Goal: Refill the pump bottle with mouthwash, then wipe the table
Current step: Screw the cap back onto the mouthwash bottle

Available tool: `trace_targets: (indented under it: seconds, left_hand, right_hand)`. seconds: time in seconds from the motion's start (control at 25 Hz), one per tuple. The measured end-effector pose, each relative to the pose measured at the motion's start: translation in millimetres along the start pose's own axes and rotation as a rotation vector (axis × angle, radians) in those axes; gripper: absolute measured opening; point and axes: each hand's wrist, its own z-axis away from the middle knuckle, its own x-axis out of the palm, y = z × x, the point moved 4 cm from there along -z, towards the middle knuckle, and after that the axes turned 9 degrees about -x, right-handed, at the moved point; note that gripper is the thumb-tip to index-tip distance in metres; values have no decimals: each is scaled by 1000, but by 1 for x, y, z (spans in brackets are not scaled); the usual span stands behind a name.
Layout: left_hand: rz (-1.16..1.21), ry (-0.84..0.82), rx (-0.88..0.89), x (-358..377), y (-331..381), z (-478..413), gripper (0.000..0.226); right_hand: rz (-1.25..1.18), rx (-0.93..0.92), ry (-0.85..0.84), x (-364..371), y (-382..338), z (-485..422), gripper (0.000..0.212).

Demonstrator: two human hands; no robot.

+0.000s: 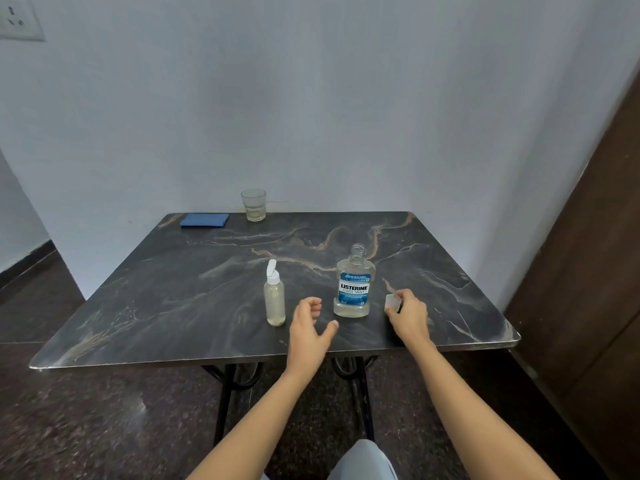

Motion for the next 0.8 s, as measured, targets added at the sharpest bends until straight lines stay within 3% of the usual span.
trace_targets:
  seconds: [0.16,0.28,0.4,0.48,0.6,0.8]
  left_hand:
    - [29,-81,-22,13,19,-19,64]
    - [79,-139,-48,19,38,-39,78]
    - [100,-196,-59,26,56,-56,82]
    - [86,-223,-62,31,65,-64,75]
    - [48,-234,-92,33,69,-70,60]
    - [100,-292,-139,30,69,-70,57]
  right_hand:
    - [-258,-82,112,-28,-21,-2,30]
    - [-281,-345,120,-68,-69,-18,32]
    - [-41,-639,-54,-95,-124,-32,38]
    - [255,-763,-218,-95,-150,-36,40]
    - [496,-766,-409,-90,-172,-42,41]
    - [534,-832,-631,-76,-193,-39,42]
